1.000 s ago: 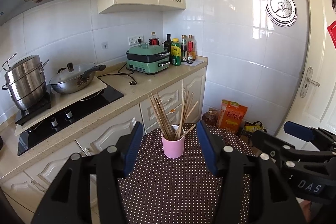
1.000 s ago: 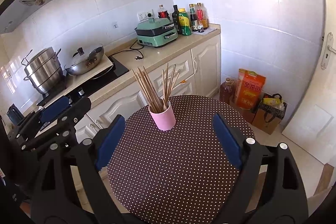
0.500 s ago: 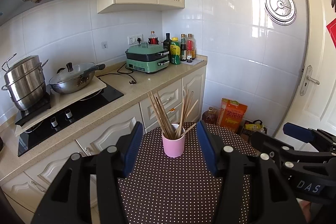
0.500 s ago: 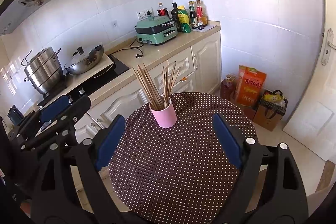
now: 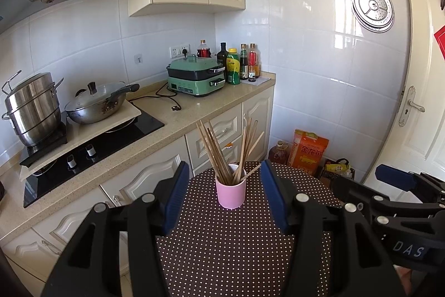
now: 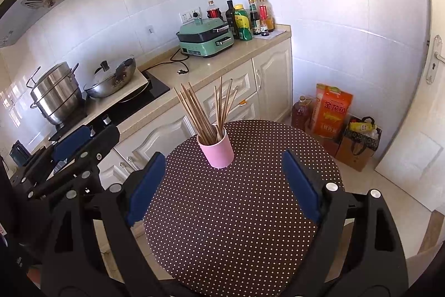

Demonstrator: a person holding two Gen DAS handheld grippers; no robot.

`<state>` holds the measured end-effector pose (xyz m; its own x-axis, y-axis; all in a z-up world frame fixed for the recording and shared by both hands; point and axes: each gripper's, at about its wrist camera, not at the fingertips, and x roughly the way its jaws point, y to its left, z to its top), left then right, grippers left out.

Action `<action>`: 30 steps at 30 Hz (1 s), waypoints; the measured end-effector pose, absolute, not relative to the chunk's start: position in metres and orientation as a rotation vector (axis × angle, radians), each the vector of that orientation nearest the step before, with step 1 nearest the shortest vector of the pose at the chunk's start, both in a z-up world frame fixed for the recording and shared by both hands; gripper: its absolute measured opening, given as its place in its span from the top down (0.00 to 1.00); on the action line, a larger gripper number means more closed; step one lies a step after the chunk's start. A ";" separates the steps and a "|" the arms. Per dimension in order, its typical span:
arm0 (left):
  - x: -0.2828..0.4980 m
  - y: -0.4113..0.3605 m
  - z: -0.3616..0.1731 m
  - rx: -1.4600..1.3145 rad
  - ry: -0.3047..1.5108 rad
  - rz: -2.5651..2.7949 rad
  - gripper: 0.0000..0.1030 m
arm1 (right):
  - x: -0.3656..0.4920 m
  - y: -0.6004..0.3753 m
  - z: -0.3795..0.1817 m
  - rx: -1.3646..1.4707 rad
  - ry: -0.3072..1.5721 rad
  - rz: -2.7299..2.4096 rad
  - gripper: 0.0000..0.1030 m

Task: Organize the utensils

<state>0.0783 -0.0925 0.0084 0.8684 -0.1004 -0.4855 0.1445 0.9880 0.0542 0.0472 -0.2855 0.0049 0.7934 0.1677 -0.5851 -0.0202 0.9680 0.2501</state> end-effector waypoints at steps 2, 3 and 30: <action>0.078 -0.092 0.008 0.090 0.503 -0.130 0.48 | 0.047 -0.286 0.004 0.239 0.649 0.102 0.18; 0.078 -0.092 0.008 0.088 0.505 -0.131 0.48 | 0.048 -0.286 0.003 0.240 0.651 0.103 0.18; 0.082 -0.090 0.003 0.086 0.507 -0.116 0.48 | 0.054 -0.283 -0.003 0.248 0.677 0.096 0.18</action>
<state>0.0825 -0.0897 0.0026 0.8679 -0.0894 -0.4886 0.1322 0.9898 0.0538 0.0536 -0.2830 -0.0034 0.7763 0.1677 -0.6077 -0.0069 0.9662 0.2578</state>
